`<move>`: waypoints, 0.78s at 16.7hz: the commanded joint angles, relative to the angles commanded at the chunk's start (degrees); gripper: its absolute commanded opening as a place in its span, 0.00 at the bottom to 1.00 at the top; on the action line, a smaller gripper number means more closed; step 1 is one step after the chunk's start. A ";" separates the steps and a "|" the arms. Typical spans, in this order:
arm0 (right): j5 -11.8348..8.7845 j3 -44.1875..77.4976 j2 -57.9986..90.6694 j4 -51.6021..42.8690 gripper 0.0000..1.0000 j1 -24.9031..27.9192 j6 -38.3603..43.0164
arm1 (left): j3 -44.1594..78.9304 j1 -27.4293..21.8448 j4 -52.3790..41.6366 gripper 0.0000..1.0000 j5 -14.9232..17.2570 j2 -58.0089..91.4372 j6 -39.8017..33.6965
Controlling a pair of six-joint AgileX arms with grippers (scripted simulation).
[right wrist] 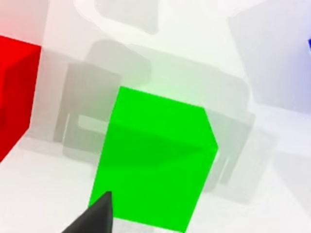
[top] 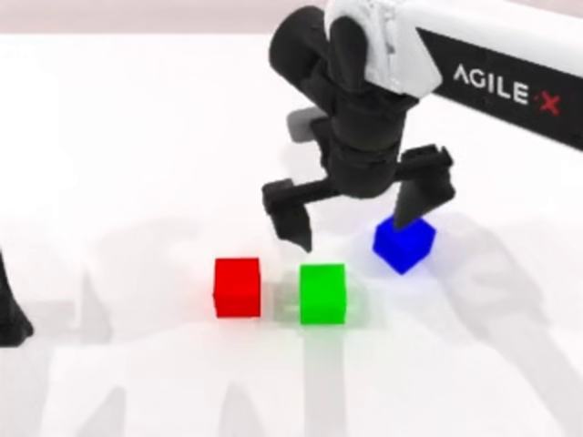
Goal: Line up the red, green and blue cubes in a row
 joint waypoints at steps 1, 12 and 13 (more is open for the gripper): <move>-0.08 -0.22 0.14 0.05 1.00 -1.11 -4.52 | 0.00 0.00 0.00 1.00 0.00 0.00 0.00; -0.23 -1.53 0.00 1.37 1.00 -9.17 -33.96 | 0.00 0.00 0.00 1.00 0.00 0.00 0.00; -0.23 -1.53 0.00 1.37 1.00 -9.17 -33.96 | 0.00 0.00 0.00 1.00 0.00 0.00 0.00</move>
